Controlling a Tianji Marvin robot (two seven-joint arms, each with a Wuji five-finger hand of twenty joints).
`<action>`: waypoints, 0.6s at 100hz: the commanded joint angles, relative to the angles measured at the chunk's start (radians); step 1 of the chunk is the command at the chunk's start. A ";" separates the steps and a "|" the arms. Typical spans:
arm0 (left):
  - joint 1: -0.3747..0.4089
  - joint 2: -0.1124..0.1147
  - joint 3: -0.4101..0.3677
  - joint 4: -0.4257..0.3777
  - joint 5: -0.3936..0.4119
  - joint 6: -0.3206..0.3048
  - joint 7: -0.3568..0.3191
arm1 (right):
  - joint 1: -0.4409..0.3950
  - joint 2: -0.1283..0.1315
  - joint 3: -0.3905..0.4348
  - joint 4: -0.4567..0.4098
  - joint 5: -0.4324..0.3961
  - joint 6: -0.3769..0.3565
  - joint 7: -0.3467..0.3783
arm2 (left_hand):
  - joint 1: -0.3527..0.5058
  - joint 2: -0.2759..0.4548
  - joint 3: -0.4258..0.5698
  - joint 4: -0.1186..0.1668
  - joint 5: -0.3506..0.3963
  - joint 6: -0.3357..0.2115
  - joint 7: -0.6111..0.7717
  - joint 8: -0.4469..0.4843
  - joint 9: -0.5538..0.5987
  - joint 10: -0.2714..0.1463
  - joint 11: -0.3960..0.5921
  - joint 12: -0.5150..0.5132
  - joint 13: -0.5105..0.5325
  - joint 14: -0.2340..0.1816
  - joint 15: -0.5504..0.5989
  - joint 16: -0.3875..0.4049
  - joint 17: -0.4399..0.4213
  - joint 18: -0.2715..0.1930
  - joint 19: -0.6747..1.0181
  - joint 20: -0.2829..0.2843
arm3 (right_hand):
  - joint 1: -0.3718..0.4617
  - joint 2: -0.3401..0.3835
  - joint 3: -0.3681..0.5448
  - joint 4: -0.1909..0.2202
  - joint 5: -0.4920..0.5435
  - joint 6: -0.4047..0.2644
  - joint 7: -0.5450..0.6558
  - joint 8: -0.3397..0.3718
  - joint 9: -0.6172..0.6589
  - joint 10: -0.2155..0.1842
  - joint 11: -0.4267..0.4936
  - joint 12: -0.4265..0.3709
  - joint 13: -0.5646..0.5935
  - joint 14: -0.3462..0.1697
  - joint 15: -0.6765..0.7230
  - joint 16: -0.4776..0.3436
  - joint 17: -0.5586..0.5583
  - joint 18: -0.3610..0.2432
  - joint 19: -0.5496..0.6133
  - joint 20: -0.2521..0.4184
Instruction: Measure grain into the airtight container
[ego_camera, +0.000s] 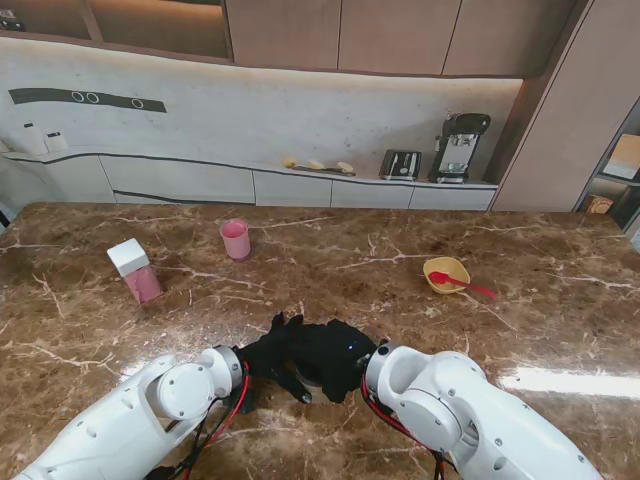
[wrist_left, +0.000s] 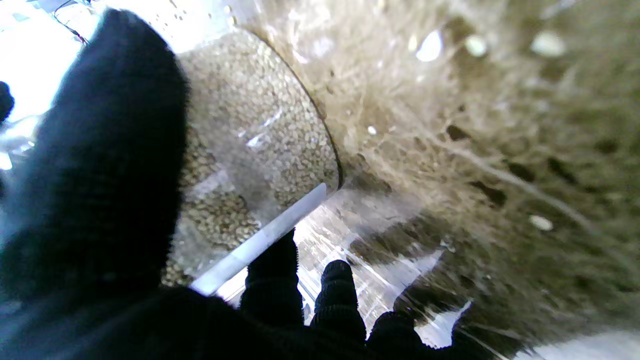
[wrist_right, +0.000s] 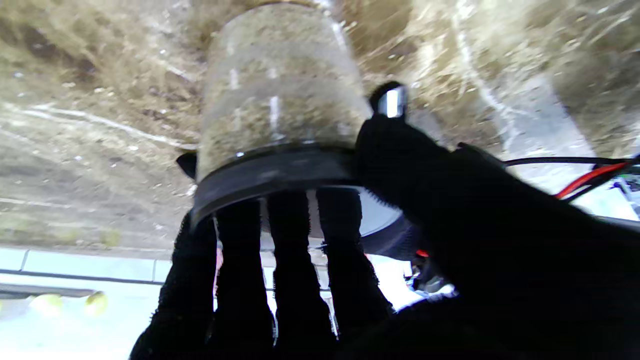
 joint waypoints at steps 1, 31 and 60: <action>0.031 -0.016 0.025 0.039 0.005 0.012 -0.018 | -0.021 0.007 -0.007 -0.001 0.026 -0.016 0.021 | 0.140 0.270 0.168 0.043 0.227 -0.161 0.346 0.049 0.023 -0.042 0.015 0.002 0.112 0.059 0.232 0.082 0.151 0.183 0.624 0.036 | -0.022 0.013 0.007 0.036 -0.059 -0.025 -0.050 -0.037 -0.057 -0.084 -0.016 -0.039 -0.077 -0.112 -0.033 -0.052 -0.080 -0.036 -0.088 -0.013; 0.029 -0.019 0.023 0.051 0.012 -0.002 -0.003 | -0.082 -0.012 0.044 -0.037 -0.056 0.017 -0.102 | 0.134 0.267 0.177 0.042 0.217 -0.160 0.356 0.057 0.026 -0.039 0.025 0.000 0.112 0.060 0.238 0.102 0.149 0.187 0.632 0.050 | -0.248 0.190 -0.611 0.067 -0.117 0.010 -0.089 -0.025 -0.067 -0.070 -0.073 -0.075 -0.045 -0.093 -0.096 -0.093 -0.071 -0.039 -0.149 -0.008; 0.031 -0.018 0.018 0.052 0.022 -0.010 0.001 | -0.098 -0.018 0.035 -0.067 -0.250 0.167 -0.095 | 0.130 0.265 0.180 0.041 0.213 -0.159 0.358 0.060 0.028 -0.039 0.030 -0.003 0.112 0.059 0.240 0.116 0.147 0.187 0.636 0.062 | -0.383 0.145 -0.501 0.076 0.002 -0.011 0.142 0.119 0.092 -0.087 0.208 0.195 0.316 -0.142 0.435 0.283 0.314 -0.031 0.355 0.219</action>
